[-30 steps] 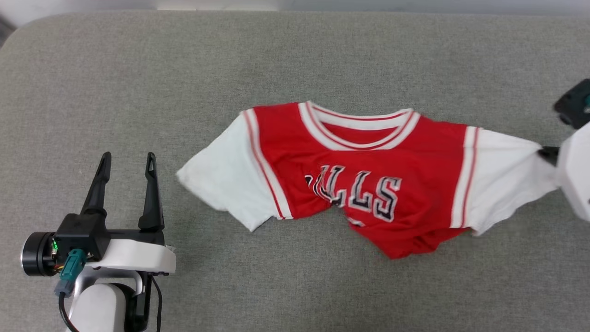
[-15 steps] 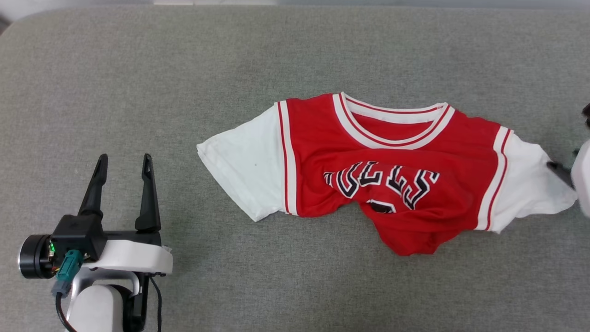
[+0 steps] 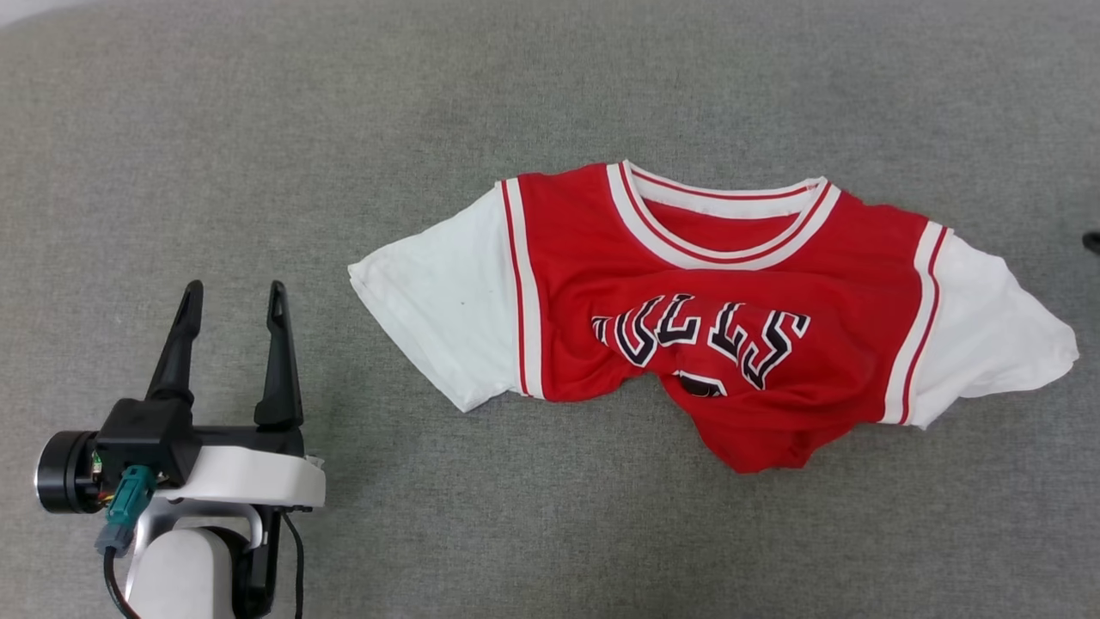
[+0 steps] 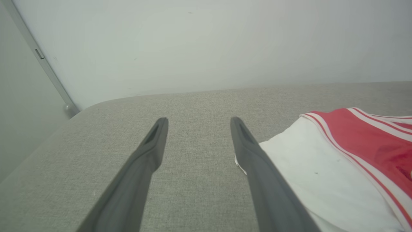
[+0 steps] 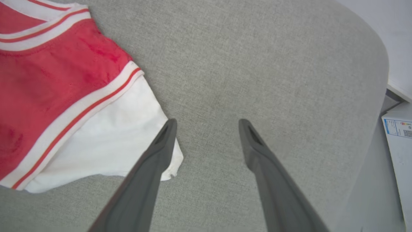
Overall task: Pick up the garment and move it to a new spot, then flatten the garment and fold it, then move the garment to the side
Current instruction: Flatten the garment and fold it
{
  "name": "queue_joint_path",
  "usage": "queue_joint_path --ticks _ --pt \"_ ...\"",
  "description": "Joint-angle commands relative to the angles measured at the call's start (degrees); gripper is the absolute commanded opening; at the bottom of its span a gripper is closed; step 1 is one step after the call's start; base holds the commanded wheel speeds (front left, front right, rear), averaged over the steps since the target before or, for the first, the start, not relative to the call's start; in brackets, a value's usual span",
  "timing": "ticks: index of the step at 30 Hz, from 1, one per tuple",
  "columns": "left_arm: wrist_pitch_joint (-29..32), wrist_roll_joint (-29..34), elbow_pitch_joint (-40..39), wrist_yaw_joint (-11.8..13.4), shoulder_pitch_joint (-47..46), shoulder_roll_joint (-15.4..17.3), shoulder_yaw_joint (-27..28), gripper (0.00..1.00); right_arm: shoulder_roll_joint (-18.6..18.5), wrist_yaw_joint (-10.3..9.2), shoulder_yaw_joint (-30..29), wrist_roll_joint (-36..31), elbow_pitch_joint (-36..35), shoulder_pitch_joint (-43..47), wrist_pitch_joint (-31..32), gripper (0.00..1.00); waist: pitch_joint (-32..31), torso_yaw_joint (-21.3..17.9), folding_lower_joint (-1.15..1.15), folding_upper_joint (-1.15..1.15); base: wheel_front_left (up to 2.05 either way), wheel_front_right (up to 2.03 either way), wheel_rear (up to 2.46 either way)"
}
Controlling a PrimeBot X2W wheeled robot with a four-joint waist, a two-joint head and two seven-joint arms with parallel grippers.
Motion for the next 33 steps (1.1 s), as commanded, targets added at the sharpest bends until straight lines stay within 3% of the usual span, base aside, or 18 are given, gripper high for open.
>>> queue_joint_path --ticks 1,5,14,18,19,20,26,27,30,33 --pt "-0.1 0.3 -0.1 -0.1 -0.5 -0.2 0.2 1.00 0.4 -0.03 -0.1 -0.1 0.1 0.9 0.4 1.00 0.4 0.1 0.00 0.00 0.00 0.00 0.00" --pt "-0.1 0.4 0.0 -0.5 -1.3 -0.6 0.1 1.00 2.7 -0.03 -0.6 -1.4 1.6 3.7 5.4 1.00 1.6 0.6 0.00 0.00 0.00 0.00 0.00" --pt "-0.1 0.9 0.3 -1.3 -2.4 -1.0 0.6 1.00 12.2 0.07 -1.3 -3.1 9.4 11.5 4.0 1.00 3.6 1.2 0.00 0.00 0.00 0.00 0.00" --pt "-0.1 1.0 0.5 -1.3 -2.8 -0.9 1.2 1.00 13.4 0.26 0.6 -3.3 9.3 12.3 3.7 1.00 3.4 0.7 0.00 0.00 0.00 0.00 0.00" --pt "-0.1 1.0 0.5 -1.4 -3.0 -0.8 1.5 1.00 13.1 0.28 0.5 -3.4 8.8 11.6 2.9 0.13 3.1 0.5 0.00 0.00 0.00 0.00 0.00" --pt "-0.1 1.1 0.6 -1.5 -3.2 -0.7 1.7 1.00 12.7 0.28 0.3 -3.5 8.4 10.8 2.4 0.00 2.7 0.3 0.00 0.00 0.00 0.00 0.00" --pt "-0.1 1.4 0.2 -2.0 -6.2 1.9 3.2 1.00 8.0 -0.04 -2.4 -3.3 5.2 6.2 -1.6 0.00 -0.3 -1.1 0.00 0.00 0.00 0.00 0.00" --pt "-0.1 1.6 2.0 -2.4 -8.7 4.7 3.3 1.00 6.8 -0.04 -3.3 -2.4 2.7 5.9 -4.1 0.00 -1.6 -1.6 0.00 0.00 0.00 0.00 0.00" --pt "1.9 0.9 3.8 -3.2 -12.3 7.8 1.8 1.00 4.5 -0.04 -4.6 -1.8 0.1 6.4 -5.9 0.00 -2.2 -2.1 0.00 0.00 0.00 0.00 0.00" --pt "8.6 -1.4 4.8 -3.7 -16.1 11.3 -0.8 1.00 3.1 -0.04 -5.7 -1.9 -2.1 7.4 -7.3 0.00 -2.4 -2.7 0.00 0.00 0.00 0.00 0.00"
